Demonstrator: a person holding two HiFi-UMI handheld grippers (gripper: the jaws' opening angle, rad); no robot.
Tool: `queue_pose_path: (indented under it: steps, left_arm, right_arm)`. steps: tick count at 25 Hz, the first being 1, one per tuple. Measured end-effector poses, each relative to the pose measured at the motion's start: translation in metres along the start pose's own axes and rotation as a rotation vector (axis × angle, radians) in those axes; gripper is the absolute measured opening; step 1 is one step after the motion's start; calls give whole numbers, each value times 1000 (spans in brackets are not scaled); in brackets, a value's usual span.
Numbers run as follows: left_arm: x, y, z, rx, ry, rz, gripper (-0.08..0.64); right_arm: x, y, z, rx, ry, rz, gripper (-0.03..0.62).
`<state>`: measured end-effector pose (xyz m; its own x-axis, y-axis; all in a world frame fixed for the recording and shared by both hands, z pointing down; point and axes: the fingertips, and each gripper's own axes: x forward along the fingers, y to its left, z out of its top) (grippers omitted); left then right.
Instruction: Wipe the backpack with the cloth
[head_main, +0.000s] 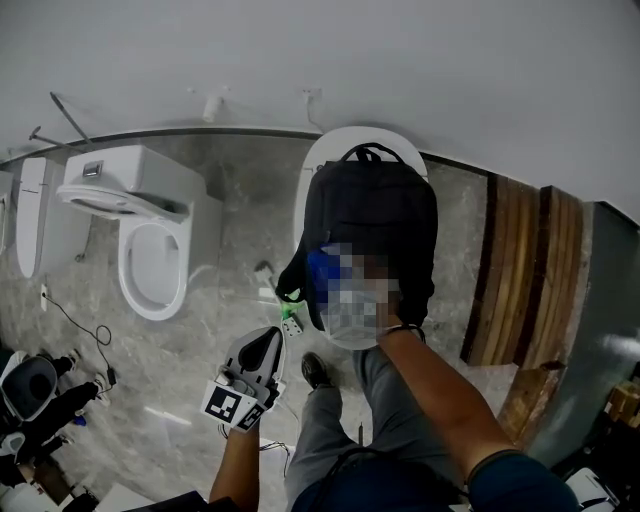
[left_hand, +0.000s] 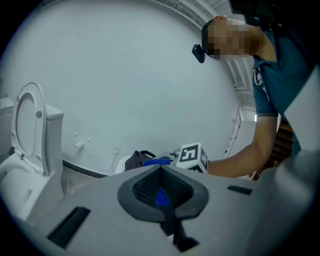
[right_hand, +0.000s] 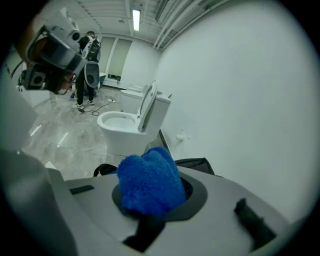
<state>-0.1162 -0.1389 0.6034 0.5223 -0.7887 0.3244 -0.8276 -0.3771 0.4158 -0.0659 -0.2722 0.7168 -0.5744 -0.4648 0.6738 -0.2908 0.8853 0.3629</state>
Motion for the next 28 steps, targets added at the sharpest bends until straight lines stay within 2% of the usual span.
queue_pose_path:
  steps: [4, 10, 13, 17, 21, 24, 28]
  left_arm:
    - [2, 0, 7, 4, -16, 10, 3]
    - [3, 6, 9, -9, -21, 38, 3]
    - [2, 10, 7, -14, -14, 46, 3]
    - [6, 11, 8, -12, -11, 43, 3]
    - [11, 8, 13, -7, -17, 28, 3]
    - [17, 7, 14, -8, -14, 14, 3]
    - [23, 3, 12, 3, 8, -5, 3]
  right_arm:
    - [33, -34, 3, 37, 59, 33, 25]
    - [64, -89, -1, 152, 67, 46, 25]
    - [70, -114, -13, 131, 101, 23, 25]
    - [70, -149, -67, 90, 258, -29, 25]
    - [40, -174, -133, -17, 383, -109, 25]
    - [2, -183, -170, 26, 385, -184, 23]
    - [-40, -177, -182, 129, 303, -277, 23]
